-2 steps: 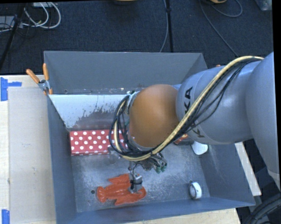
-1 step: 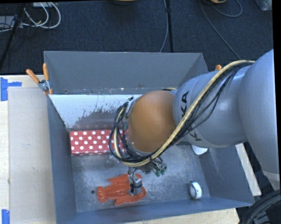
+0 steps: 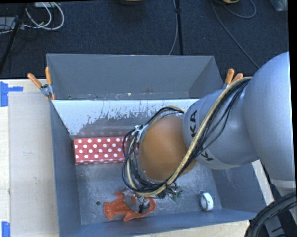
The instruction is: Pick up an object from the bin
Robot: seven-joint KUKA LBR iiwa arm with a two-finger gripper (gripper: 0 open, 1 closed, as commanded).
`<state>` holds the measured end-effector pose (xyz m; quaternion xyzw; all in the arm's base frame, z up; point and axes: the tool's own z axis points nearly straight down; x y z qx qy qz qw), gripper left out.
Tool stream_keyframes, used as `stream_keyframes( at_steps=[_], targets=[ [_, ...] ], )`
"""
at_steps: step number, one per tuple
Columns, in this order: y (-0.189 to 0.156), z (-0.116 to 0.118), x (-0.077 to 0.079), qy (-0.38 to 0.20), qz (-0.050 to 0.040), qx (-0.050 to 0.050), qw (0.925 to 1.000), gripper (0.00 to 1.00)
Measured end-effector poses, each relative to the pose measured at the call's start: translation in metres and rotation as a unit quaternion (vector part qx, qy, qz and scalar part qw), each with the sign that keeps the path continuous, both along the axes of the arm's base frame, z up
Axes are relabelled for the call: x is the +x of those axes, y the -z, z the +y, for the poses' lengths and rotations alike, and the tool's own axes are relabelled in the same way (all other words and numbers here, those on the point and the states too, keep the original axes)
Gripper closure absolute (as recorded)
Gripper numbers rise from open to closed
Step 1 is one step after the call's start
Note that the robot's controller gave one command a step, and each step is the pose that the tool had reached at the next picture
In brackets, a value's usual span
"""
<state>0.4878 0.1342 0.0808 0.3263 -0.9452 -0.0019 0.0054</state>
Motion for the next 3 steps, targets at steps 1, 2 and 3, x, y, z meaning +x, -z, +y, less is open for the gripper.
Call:
stream_keyframes(
  at_steps=[1,2,3],
  targets=[
    [-0.0005,0.0,0.0006,0.001,-0.0009,0.0,1.0,0.0],
    [-0.0001,-0.0001,0.0002,0.001,0.0,0.0,1.0,1.0],
    [-0.0006,0.0003,0.0013,0.002,-0.0025,0.001,1.0,0.0]
  ],
)
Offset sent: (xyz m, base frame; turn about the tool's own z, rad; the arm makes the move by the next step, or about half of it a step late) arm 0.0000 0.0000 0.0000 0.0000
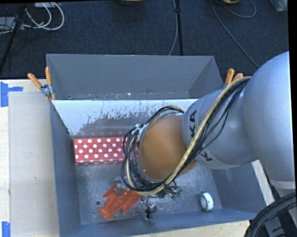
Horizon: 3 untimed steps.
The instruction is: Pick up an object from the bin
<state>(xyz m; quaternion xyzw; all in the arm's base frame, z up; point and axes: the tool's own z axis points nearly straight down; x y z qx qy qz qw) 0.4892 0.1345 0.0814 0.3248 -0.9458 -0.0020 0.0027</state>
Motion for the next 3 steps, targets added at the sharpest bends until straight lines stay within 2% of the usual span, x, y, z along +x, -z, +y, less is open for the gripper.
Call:
stream_keyframes(
  at_steps=[1,2,3],
  targets=[
    [0.0,0.0,0.0,0.0,0.0,0.0,1.0,0.0],
    [0.01,0.033,0.033,-0.163,-0.0015,0.003,0.9866,1.0],
    [0.01,0.033,0.033,-0.163,-0.0013,0.003,0.9867,1.0]
  ],
)
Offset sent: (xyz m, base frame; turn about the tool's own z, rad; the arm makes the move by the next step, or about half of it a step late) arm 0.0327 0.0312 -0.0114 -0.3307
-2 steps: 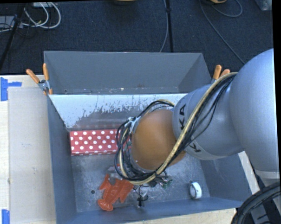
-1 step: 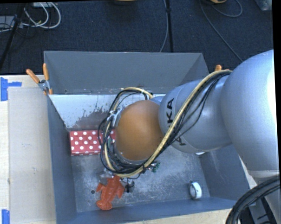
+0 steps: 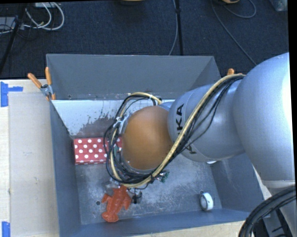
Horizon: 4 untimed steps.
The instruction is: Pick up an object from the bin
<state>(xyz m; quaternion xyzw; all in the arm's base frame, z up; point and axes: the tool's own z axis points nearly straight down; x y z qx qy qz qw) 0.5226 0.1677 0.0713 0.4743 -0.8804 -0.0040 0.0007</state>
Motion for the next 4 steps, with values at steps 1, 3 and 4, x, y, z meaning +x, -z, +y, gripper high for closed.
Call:
stream_keyframes(
  at_steps=[1,3,4],
  targets=[
    [-0.002,0.0,-0.001,-0.001,0.0006,0.0,1.0,1.0],
    [-0.055,0.001,-0.023,0.029,0.0013,0.0,0.9996,1.0],
    [-0.1,0.001,-0.022,0.04,0.005,-0.001,0.9992,1.0]
  ],
)
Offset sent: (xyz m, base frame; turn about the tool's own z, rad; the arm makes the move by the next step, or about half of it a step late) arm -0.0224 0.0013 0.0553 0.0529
